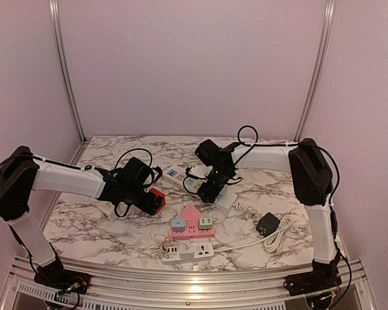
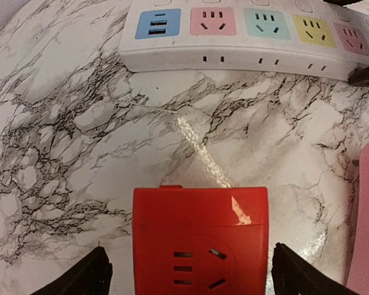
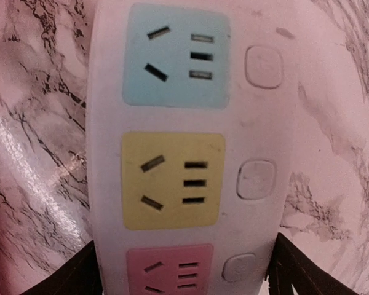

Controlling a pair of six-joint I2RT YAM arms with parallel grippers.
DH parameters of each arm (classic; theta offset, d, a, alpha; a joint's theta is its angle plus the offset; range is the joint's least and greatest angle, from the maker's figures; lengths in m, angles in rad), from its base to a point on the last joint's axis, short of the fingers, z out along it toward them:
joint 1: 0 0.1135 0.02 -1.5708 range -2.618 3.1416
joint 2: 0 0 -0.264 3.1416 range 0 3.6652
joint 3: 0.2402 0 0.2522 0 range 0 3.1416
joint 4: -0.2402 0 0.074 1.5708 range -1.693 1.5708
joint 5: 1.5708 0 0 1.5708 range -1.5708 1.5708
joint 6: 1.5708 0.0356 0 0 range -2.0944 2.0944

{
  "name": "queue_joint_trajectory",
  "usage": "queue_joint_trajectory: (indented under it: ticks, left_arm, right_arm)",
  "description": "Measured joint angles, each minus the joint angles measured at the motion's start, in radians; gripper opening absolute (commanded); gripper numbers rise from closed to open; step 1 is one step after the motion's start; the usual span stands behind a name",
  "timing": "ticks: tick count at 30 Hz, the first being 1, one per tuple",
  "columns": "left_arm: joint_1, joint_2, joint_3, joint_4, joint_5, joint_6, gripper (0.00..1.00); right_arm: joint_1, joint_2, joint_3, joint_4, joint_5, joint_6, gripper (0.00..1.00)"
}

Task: Insert the plug
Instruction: Pick up the socket from the center of the board, then move the plug to the center of the board.

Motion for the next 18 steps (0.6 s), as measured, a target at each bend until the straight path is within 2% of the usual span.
queue_joint_trajectory:
  ticks: [2, 4, 6, 18]
  left_arm:
    - [0.011, 0.005, 0.000, -0.007, 0.000, -0.002, 0.86]
    - [0.028, 0.005, 0.000, -0.014, 0.000, -0.005, 0.77]
    - [0.052, 0.005, 0.000, -0.015, -0.008, -0.008, 0.72]
    - [0.190, 0.005, -0.008, -0.018, -0.095, -0.024, 0.72]
  right_arm:
    - [0.000, 0.000, 0.000, -0.018, 0.000, 0.003, 0.84]
    - [0.000, 0.000, 0.000, -0.026, -0.002, 0.004, 0.84]
    - [0.000, 0.000, 0.000, -0.029, -0.007, 0.006, 0.84]
    - [0.000, 0.047, 0.068, -0.051, 0.002, 0.007, 0.85]
